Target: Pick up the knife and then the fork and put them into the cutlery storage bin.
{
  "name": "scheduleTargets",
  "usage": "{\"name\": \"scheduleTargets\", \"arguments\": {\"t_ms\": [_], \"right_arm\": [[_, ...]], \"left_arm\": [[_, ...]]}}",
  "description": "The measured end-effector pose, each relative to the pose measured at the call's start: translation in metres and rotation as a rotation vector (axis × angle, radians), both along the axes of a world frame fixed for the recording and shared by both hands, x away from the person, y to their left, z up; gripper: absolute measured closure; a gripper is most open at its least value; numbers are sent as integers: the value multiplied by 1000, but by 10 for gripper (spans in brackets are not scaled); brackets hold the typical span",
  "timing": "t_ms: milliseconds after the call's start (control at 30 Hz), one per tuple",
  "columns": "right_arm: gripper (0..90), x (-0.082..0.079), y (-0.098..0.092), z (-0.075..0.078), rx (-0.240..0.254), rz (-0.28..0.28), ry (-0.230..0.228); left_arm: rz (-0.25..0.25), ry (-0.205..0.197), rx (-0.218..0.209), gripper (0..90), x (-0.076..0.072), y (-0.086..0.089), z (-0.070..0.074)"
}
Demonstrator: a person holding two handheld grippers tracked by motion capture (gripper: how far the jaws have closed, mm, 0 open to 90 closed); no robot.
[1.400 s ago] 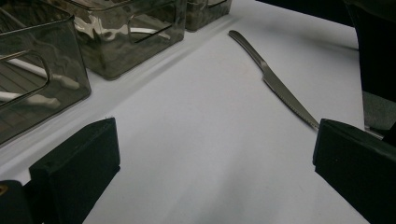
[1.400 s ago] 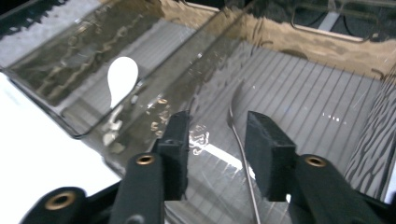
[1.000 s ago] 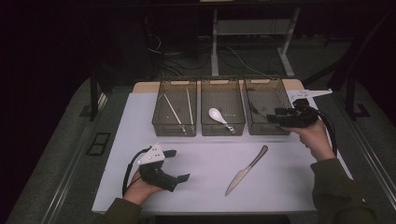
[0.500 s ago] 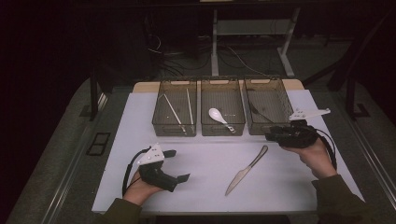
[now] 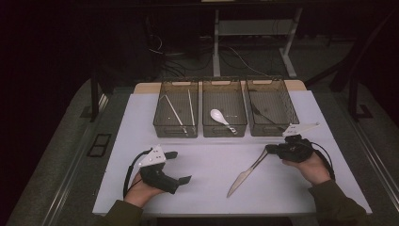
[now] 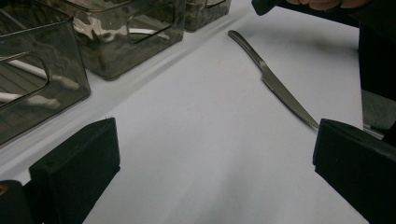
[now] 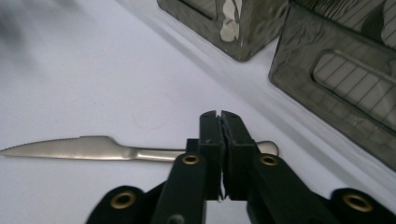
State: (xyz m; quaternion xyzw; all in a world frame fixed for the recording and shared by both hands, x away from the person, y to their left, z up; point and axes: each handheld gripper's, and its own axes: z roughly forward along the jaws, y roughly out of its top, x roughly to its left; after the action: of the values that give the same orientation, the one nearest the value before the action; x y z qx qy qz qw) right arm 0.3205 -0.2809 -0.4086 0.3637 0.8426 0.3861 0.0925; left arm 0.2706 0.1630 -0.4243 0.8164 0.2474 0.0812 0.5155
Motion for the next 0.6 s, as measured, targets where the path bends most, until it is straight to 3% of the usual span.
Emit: {"name": "scheduleTargets", "arguments": {"t_ms": [600], "right_arm": [[895, 34, 6, -25, -64, -63, 25]], "left_arm": [[1, 3, -5, 0, 1, 0, -1]]}}
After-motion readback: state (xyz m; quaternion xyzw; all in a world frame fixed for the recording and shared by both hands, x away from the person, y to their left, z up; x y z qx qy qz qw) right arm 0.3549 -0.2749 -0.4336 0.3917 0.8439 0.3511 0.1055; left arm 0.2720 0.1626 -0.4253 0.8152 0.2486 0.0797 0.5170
